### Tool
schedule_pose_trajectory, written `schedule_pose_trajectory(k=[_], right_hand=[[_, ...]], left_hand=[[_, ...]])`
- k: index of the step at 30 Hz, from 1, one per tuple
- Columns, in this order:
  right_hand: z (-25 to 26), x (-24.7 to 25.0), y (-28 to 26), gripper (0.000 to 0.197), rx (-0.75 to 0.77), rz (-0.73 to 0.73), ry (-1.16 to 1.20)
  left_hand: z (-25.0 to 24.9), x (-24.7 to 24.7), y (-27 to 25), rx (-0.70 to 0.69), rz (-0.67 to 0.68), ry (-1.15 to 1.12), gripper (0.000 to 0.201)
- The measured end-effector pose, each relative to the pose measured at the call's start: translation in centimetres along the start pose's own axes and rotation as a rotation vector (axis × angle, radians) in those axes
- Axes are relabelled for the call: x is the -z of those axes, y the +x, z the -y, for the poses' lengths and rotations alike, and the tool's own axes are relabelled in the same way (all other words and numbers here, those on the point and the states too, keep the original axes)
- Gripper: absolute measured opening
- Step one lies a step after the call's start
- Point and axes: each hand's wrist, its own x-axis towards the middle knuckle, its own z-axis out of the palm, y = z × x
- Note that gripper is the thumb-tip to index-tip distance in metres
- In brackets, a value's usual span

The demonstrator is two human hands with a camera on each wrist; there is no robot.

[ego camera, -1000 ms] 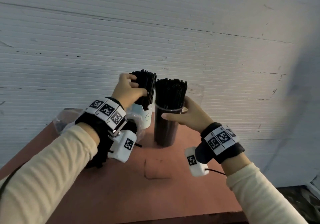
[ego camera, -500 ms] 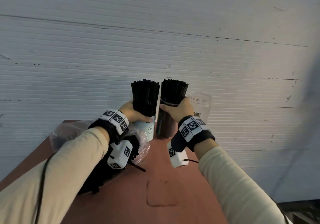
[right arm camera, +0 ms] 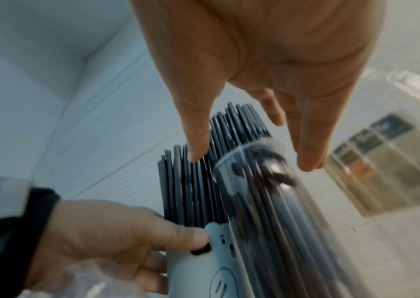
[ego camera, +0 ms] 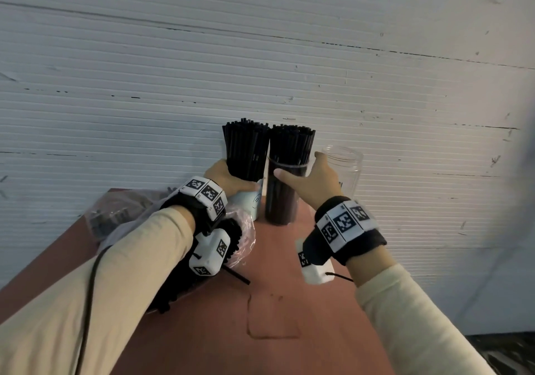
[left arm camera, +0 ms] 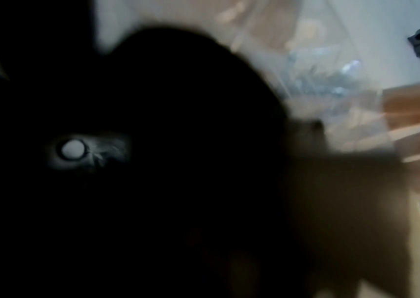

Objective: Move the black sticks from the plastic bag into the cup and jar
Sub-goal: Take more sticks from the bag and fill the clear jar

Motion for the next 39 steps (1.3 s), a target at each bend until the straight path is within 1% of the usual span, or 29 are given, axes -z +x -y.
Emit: schedule_pose_trajectory(k=[3,5,6,8,10,11,12,14,15,18,20,23,24,26,28,30,34,39], right_hand=[[-0.5,1.7,-0.7,0.082,0.136,-0.136,0.008],[-1.4,2.8,-0.2,0.083,0.188,-0.224,-0.024],[-1.9,3.4,0.3,0.086,0.185,-0.257,-0.051],[-3.3,4.2,1.5,0.098,0.116,-0.290,-0.094],[-4.6,4.4,2.6,0.108,0.002,-0.258,-0.101],[-5.2,4.4,3.0,0.110,-0.047,-0.226,-0.085],[-5.7,4.2,3.3,0.109,-0.085,-0.196,-0.061],[-6.3,4.1,3.5,0.102,-0.107,-0.176,-0.017],[-6.5,4.1,3.5,0.099,-0.103,-0.184,-0.002],[-6.6,4.5,2.6,0.096,-0.093,-0.197,0.020],[-6.5,4.9,1.5,0.096,-0.085,-0.197,0.017],[-5.7,5.4,-0.8,0.093,-0.050,-0.201,0.014],[-5.3,5.6,-1.5,0.092,-0.035,-0.205,0.014],[-4.4,5.8,-3.0,0.090,-0.008,-0.205,0.019],[-3.2,5.7,-4.6,0.088,0.014,-0.178,0.027],[-2.1,5.2,-6.0,0.088,0.043,-0.152,0.044],[-0.2,3.8,-7.9,0.090,0.071,-0.104,0.070],[1.0,2.2,-9.1,0.090,0.061,-0.034,0.036]], left_hand=[[-0.3,-0.1,-0.2,0.021,0.005,0.031,0.074],[-0.5,-0.1,-0.4,0.040,0.006,0.043,0.068],[-0.5,-0.2,-0.4,0.042,0.007,0.032,0.066],[-0.3,-0.2,-0.2,0.038,0.002,-0.008,0.072],[0.1,-0.3,0.4,0.042,-0.010,-0.023,0.077],[0.1,-0.4,0.4,0.047,-0.012,-0.024,0.077],[0.0,-0.4,0.3,0.053,-0.006,-0.026,0.076],[-0.2,-0.3,0.4,0.065,0.010,-0.016,0.078],[-0.3,-0.2,0.4,0.074,0.027,-0.005,0.076],[-1.3,0.6,-0.6,0.101,0.064,0.056,0.056],[-2.2,1.2,-1.1,0.098,0.032,0.098,0.050],[-3.9,2.5,-2.5,0.066,-0.060,0.186,0.059],[-4.3,3.1,-2.9,0.038,-0.075,0.216,0.059],[-4.8,4.4,-4.1,-0.006,-0.083,0.277,0.049],[-4.4,6.0,-5.7,-0.010,-0.108,0.325,0.035],[-3.7,7.6,-7.3,-0.024,-0.126,0.362,0.028],[-1.4,10.2,-11.0,-0.059,-0.062,0.420,0.022],[1.3,12.0,-14.7,-0.054,0.053,0.494,0.035]])
